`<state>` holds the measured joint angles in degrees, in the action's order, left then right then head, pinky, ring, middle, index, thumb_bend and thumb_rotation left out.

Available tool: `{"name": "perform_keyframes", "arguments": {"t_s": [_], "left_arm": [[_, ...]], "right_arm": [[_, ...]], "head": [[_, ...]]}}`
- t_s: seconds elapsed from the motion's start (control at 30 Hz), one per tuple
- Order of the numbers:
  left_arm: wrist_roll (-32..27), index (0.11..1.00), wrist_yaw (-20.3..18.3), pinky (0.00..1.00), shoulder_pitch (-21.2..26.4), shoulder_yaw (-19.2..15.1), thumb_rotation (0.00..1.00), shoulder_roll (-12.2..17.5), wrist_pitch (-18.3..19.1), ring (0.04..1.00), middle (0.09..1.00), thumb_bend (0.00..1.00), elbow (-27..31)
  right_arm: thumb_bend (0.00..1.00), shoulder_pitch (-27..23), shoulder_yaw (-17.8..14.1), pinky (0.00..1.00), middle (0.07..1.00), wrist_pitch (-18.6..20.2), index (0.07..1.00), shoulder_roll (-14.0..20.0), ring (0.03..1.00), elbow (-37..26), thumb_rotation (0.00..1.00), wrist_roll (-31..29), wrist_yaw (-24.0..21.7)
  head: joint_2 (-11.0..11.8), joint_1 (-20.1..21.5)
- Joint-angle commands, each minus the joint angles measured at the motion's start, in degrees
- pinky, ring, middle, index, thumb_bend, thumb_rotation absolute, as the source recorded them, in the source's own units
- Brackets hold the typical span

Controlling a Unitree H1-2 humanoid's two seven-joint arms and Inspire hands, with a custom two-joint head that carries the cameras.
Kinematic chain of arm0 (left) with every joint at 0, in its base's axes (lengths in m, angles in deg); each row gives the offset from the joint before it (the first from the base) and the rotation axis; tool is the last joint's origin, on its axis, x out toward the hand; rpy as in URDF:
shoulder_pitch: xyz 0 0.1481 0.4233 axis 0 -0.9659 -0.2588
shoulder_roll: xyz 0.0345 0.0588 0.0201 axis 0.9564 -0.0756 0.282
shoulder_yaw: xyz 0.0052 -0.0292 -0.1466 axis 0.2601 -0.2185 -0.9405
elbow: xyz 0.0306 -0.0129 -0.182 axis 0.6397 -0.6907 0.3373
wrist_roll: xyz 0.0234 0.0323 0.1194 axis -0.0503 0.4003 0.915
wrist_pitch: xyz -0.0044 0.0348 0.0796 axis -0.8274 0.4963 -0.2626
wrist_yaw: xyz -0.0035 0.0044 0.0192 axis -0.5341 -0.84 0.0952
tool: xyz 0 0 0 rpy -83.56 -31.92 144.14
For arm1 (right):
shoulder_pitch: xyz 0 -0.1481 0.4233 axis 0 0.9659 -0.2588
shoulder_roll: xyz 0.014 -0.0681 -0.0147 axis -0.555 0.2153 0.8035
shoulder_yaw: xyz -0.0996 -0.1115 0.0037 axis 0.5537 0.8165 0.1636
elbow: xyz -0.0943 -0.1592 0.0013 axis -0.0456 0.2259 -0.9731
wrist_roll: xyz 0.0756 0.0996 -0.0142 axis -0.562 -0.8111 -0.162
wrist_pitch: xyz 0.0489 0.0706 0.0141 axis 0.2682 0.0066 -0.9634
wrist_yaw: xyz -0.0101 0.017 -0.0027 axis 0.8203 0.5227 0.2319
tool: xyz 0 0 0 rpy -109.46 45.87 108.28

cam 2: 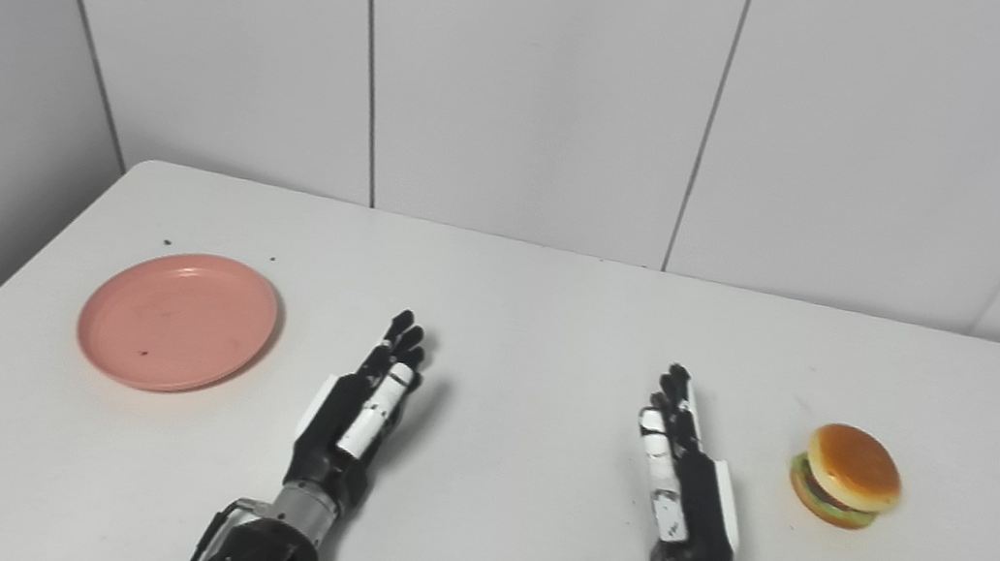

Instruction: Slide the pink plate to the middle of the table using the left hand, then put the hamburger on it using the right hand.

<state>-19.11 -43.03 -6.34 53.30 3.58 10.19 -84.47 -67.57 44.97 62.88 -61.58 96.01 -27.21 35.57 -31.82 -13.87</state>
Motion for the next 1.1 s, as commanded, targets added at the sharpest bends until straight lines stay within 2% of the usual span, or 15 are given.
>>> {"name": "perform_keyframes", "arguments": {"t_s": [0.0,0.1,0.2,0.23,0.3,0.43,0.5,0.53,0.6,0.73,0.8,0.9,1.07], "left_arm": [[2.6,1.0,1.6,1.0,-0.2,1.0,0.79,-1.0,-0.5,1.0,1.0,0.37,-1.9],[4.4,1.0,2.8,1.0,0.2,1.3,0.85,-1.4,-0.8,1.0,1.0,0.4,-3.1],[2.7,0.999,2.4,1.0,0.9,0.3,0.84,-1.9,-4.4,1.0,1.0,0.36,-5.3],[2.4,0.996,2.5,1.0,1.2,0.0,0.87,-2.0,-5.9,1.0,1.0,0.32,-6.0],[2.2,0.998,2.7,1.0,1.9,-0.6,0.9,-2.0,-7.5,1.0,1.0,0.32,-6.9],[1.5,1.0,3.3,1.0,3.1,-2.2,0.94,-2.1,-7.4,1.0,1.0,0.31,-6.7],[0.5,0.953,4.2,1.0,3.6,-3.5,0.9,-2.5,-7.0,0.997,0.962,0.36,-6.1],[0.2,0.932,4.4,1.0,3.9,-3.9,0.95,-2.4,-6.5,0.983,0.938,0.39,-5.6],[0.1,0.916,4.5,1.0,4.6,-4.5,0.98,-1.8,-6.8,0.963,0.922,0.4,-4.9],[1.0,0.86,4.2,0.95,6.0,-5.1,1.0,0.7,-4.9,0.899,0.878,0.49,-3.2],[0.0,0.846,4.0,0.93,6.7,-5.9,1.0,1.7,-4.0,0.885,0.867,0.5,-2.2],[-1.0,0.785,3.4,0.83,7.9,-7.1,1.0,3.8,-2.2,0.822,0.81,0.53,-0.5],[-2.2,0.722,4.3,0.77,9.8,-9.6,1.0,6.4,-2.3,0.762,0.751,0.54,1.3]], "right_arm": [[0.46,-0.4,-1.2,1.0,1.0,-2.2,1.0,0.2,1.0,0.4,0.89,-2.7,-1.4],[0.49,-0.7,-1.9,1.0,1.0,-2.3,1.0,-0.1,1.0,1.4,0.85,-5.5,-2.4],[0.53,-0.7,-2.2,1.0,1.0,-2.1,1.0,0.3,1.0,2.0,0.82,-6.0,-2.9],[0.51,-0.8,-2.2,1.0,1.0,-2.2,1.0,0.4,1.0,2.4,0.82,-6.2,-3.1],[0.51,-1.0,-2.1,1.0,1.0,-3.0,1.0,0.7,1.0,3.1,0.82,-5.5,-3.0],[0.49,-0.6,-2.2,1.0,1.0,-3.5,1.0,1.3,1.0,2.6,0.88,-4.6,-2.9],[0.49,-0.4,-2.3,1.0,1.0,-2.6,1.0,1.3,1.0,2.2,0.87,-5.2,-3.3],[0.49,-0.4,-2.3,1.0,1.0,-2.2,1.0,1.3,1.0,2.0,0.86,-5.3,-3.2],[0.5,-0.6,-2.3,1.0,1.0,-2.3,1.0,1.1,1.0,2.5,0.85,-5.5,-3.3],[0.53,-0.7,-2.2,1.0,1.0,-2.9,1.0,1.0,1.0,3.1,0.84,-5.3,-3.3],[0.53,-0.7,-2.1,1.0,1.0,-2.9,1.0,1.0,1.0,3.0,0.84,-5.1,-3.2],[0.51,-0.7,-2.4,1.0,1.0,-2.8,1.0,0.7,1.0,2.8,0.81,-5.8,-3.2],[0.49,-0.6,-2.3,1.0,1.0,-2.2,1.0,0.4,1.0,2.0,0.79,-6.5,-3.4]], "head": [[0.6,-1.5],[1.1,-2.9],[1.5,-3.9],[1.5,-3.9],[2.0,-4.5],[2.5,-5.3],[2.5,-5.4],[2.5,-5.4],[2.8,-5.6],[3.0,-5.5],[3.0,-5.4],[3.0,-5.2],[2.6,-3.8]]}}
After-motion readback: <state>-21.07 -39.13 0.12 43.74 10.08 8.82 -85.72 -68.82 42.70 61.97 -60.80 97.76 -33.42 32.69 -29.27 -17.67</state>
